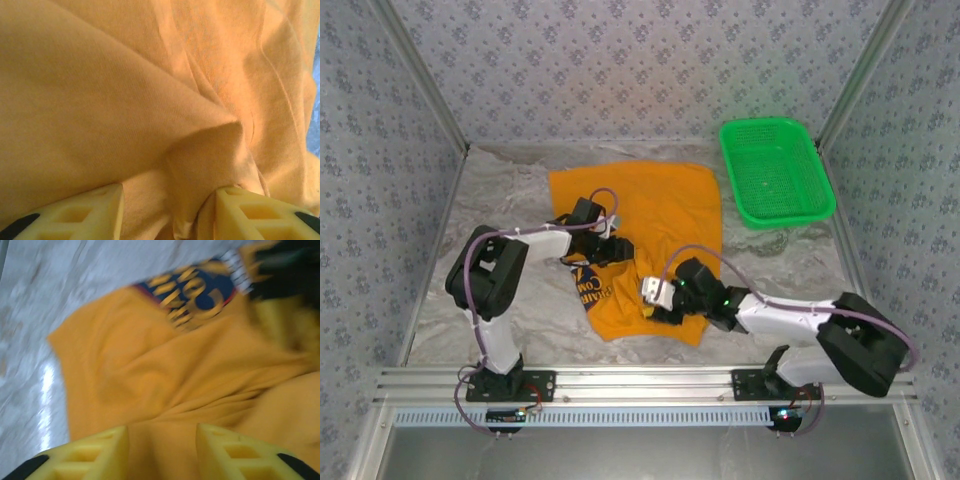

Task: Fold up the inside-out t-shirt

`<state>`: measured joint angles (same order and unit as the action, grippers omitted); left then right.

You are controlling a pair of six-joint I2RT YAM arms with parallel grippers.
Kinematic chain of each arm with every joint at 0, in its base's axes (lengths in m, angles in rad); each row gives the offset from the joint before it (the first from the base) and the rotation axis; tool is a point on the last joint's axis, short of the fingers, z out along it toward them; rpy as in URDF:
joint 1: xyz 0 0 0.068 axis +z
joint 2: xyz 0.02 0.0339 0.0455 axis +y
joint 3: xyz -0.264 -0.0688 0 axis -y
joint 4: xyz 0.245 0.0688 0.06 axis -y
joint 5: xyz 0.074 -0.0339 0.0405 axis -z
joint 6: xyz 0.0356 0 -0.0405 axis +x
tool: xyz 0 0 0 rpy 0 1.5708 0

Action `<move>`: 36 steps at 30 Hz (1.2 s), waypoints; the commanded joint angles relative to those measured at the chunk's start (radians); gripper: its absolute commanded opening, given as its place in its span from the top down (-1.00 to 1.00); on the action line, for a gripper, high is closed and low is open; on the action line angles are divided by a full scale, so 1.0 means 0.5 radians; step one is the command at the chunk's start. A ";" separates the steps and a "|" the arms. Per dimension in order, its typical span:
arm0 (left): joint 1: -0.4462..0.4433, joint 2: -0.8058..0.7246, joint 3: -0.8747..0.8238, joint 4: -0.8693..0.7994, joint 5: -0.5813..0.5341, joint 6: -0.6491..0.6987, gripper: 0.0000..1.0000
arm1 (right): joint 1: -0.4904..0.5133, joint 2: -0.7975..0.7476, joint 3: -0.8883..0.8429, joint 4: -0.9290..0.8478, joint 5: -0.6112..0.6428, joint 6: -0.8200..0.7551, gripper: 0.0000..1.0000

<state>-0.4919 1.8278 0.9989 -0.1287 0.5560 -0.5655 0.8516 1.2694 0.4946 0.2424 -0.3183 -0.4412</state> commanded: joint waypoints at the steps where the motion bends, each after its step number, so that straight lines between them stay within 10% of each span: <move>1: -0.011 -0.198 -0.061 -0.167 -0.072 0.044 0.04 | -0.076 -0.065 0.178 -0.153 -0.043 0.148 0.13; 11: -0.202 -0.437 -0.183 -0.344 0.033 -0.069 0.11 | 0.014 0.403 0.473 -0.391 0.685 0.415 0.08; 17: -0.332 -0.350 -0.217 -0.020 0.096 -0.298 0.20 | -0.134 0.431 0.482 -0.322 0.437 0.695 1.00; 33: -0.432 -0.064 0.015 -0.151 -0.192 -0.195 1.00 | -0.591 0.312 0.260 -0.354 0.555 1.068 1.00; 36: -0.436 -0.165 -0.014 -0.134 -0.167 -0.198 1.00 | -0.546 0.174 0.275 -0.384 0.606 1.017 0.53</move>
<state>-0.7033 1.8000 0.9985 -0.2062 0.4557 -0.6746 0.5655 1.4143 0.6258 0.0479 -0.0620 0.0586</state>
